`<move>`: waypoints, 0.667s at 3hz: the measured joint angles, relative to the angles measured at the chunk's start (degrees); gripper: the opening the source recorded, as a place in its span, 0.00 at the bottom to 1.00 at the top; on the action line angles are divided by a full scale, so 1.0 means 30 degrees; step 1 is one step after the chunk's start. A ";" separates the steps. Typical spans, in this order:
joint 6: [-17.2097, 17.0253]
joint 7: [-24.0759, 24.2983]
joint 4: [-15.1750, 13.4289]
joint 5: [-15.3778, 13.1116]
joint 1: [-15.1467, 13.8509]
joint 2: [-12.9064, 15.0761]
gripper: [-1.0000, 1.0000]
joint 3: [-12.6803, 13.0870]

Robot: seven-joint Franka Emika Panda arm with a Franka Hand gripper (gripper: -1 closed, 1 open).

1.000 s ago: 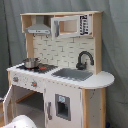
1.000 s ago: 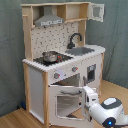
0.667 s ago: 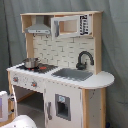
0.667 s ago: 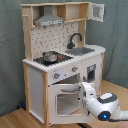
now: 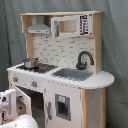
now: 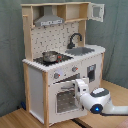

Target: Play with the kitchen

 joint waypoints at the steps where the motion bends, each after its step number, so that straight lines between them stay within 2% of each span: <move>1: 0.1253 -0.0611 0.0000 -0.0001 -0.1313 0.0000 1.00 -0.0138; 2: 0.2603 -0.1404 0.0008 -0.0003 -0.2541 -0.0001 1.00 -0.0441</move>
